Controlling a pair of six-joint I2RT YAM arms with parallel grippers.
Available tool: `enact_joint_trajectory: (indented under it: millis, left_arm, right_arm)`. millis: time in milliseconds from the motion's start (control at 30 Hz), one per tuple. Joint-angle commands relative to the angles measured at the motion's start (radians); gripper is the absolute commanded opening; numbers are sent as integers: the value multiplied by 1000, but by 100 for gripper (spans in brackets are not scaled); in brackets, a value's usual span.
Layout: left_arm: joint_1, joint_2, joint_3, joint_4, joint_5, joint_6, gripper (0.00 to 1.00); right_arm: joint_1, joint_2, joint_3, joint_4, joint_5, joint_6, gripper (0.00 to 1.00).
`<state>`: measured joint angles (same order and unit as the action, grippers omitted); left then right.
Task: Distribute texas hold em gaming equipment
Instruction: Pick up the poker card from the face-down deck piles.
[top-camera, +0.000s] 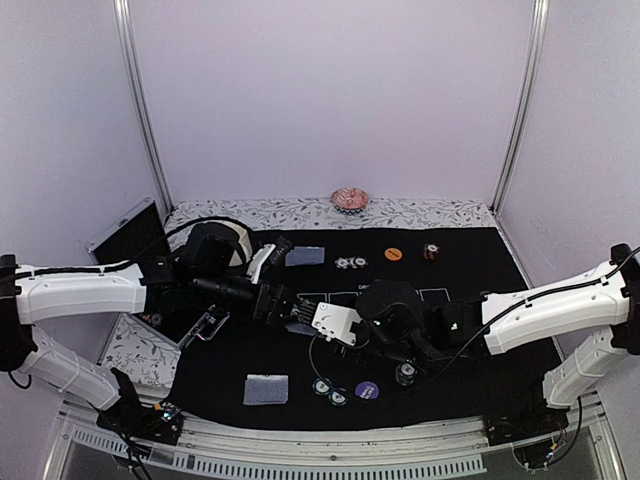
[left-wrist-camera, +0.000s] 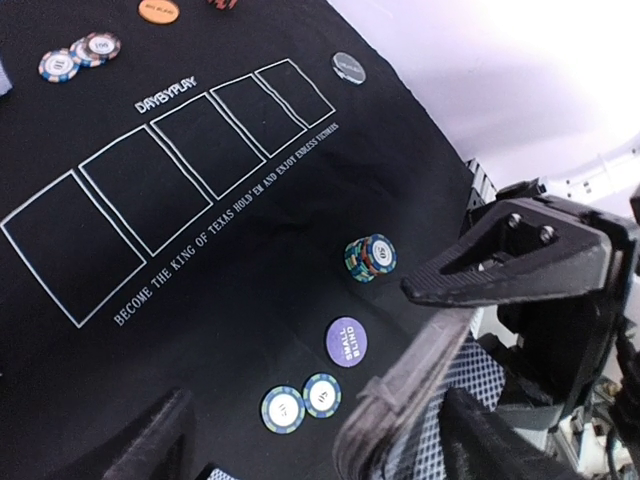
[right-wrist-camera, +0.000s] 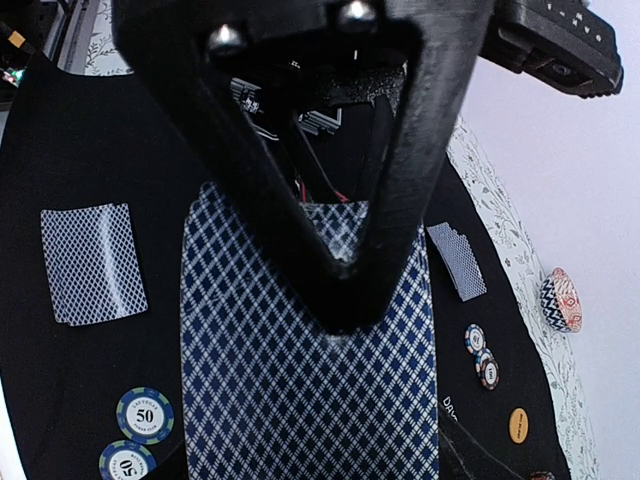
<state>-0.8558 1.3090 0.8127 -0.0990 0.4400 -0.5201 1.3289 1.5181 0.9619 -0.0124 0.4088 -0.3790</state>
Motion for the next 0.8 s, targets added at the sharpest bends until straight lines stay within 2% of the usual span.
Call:
enact_joint_trajectory:
  millis: [0,100,533,633,767]
  left_arm:
    - [-11,-5,26,-16,-17,32,75]
    - [-11,-28,16,-24,-30,37,66]
    - [-10,-72,-12,-66,-44,42,53]
    - [-8,-79,-11,-48,-34,33,56]
    - [-9,-56,0,16,32,14,69]
  right_arm:
    - [7,-7,18,41,-1,2,55]
    - [6,-15,7,41,5,5,56]
    - [6,-36,-15,34,25,9,56]
    - [6,-39,-17,33,23,12,56]
    - [6,-30,-12,35,20,12,56]
